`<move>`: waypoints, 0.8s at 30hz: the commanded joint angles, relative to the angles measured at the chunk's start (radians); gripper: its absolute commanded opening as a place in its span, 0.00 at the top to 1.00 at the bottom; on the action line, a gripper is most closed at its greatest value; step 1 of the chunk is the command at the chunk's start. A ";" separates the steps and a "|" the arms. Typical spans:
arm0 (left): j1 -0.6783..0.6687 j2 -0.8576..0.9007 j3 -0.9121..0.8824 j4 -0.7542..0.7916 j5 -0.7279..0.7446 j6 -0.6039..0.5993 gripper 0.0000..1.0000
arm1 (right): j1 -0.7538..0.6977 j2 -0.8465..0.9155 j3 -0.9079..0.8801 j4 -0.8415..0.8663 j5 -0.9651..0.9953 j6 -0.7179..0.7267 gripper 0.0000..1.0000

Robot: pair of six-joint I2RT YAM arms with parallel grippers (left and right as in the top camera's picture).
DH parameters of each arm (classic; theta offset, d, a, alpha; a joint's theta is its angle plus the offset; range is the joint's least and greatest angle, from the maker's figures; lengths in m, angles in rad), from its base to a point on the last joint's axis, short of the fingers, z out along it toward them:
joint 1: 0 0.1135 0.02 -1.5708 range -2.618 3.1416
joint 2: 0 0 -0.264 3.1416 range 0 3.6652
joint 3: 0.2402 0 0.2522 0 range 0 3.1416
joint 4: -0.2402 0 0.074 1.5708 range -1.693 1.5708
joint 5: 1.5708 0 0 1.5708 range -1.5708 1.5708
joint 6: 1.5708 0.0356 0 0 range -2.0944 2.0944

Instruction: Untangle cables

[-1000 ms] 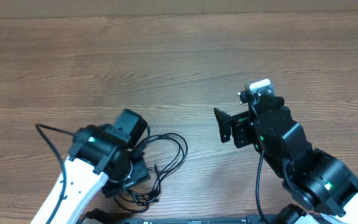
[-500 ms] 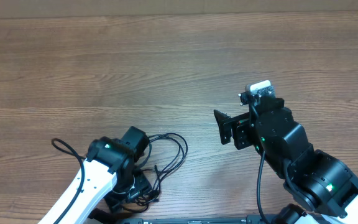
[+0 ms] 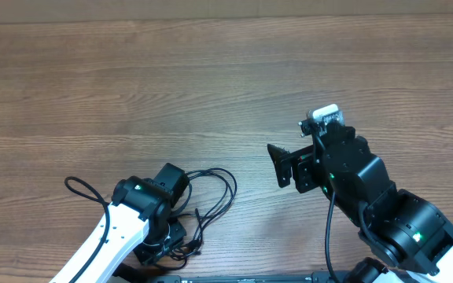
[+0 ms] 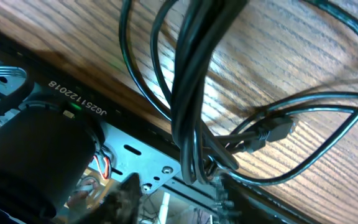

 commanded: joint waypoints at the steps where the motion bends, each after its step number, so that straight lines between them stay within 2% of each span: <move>1: -0.006 -0.005 -0.005 0.000 -0.033 -0.011 0.54 | -0.004 -0.014 0.013 0.000 -0.013 0.003 0.00; 8: -0.006 -0.005 -0.006 0.005 -0.100 -0.011 0.44 | -0.004 -0.014 0.013 0.000 -0.013 0.003 0.00; 13: -0.006 -0.005 -0.006 0.031 -0.132 -0.010 0.43 | -0.003 -0.014 0.013 -0.005 -0.017 0.003 0.00; 19: -0.006 -0.004 -0.006 0.080 -0.156 -0.007 0.48 | -0.003 -0.015 0.013 -0.018 -0.036 0.002 0.00; 22: -0.006 -0.004 -0.006 0.083 -0.166 -0.007 0.56 | -0.003 -0.015 0.013 -0.019 -0.048 0.003 0.00; 24: -0.006 -0.004 -0.007 0.082 -0.172 -0.003 0.54 | -0.003 -0.015 0.013 -0.018 -0.050 0.003 0.00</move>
